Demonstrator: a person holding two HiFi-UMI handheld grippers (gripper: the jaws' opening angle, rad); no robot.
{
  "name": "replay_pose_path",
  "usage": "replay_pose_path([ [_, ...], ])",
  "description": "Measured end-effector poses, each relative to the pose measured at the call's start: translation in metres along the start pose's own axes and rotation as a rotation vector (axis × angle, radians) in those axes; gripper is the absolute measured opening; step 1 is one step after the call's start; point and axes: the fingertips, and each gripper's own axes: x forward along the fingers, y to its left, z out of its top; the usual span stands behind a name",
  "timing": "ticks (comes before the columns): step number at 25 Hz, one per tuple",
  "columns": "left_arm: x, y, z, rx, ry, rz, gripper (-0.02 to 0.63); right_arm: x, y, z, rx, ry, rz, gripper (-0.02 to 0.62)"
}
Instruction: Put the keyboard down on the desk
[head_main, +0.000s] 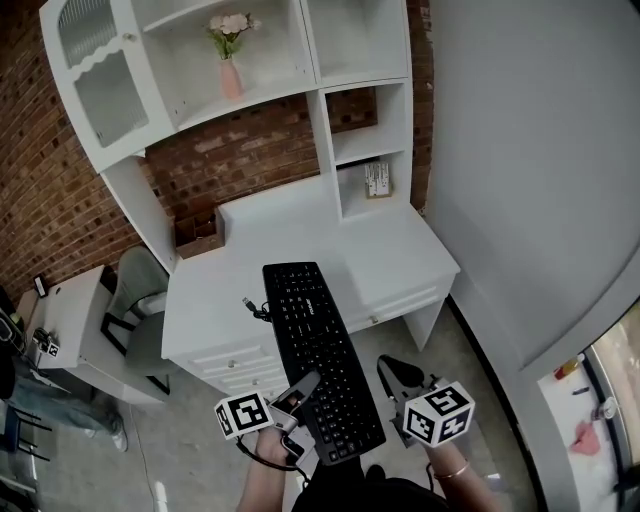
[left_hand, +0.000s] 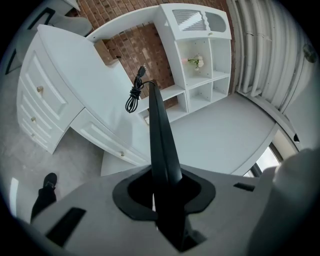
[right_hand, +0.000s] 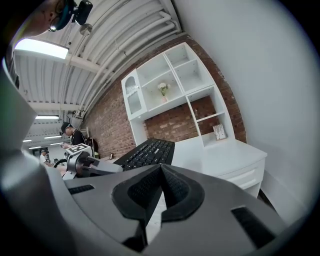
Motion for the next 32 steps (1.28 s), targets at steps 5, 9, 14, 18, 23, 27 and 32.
replay_pose_path([
  [5,0.035,0.021,0.042,-0.01,0.022,-0.001,0.081,0.049,-0.027,0.007,0.002,0.027,-0.032,0.006],
  [9,0.069,0.038,0.081,-0.006,0.045,-0.01,0.081,0.098,-0.048,0.009,0.022,0.06,-0.043,0.005],
  [14,0.109,0.063,0.132,-0.015,0.083,-0.008,0.081,0.158,-0.071,0.02,0.035,0.08,-0.068,0.005],
  [18,0.135,0.078,0.167,-0.027,0.11,-0.02,0.081,0.197,-0.088,0.033,0.041,0.082,-0.097,0.006],
  [23,0.161,0.092,0.2,-0.033,0.13,-0.027,0.081,0.228,-0.104,0.046,0.041,0.078,-0.136,0.006],
  [27,0.182,0.106,0.217,-0.047,0.14,-0.019,0.081,0.243,-0.118,0.05,0.046,0.084,-0.158,0.005],
  [32,0.212,0.123,0.232,-0.059,0.149,-0.003,0.081,0.262,-0.141,0.054,0.049,0.096,-0.165,0.005],
])
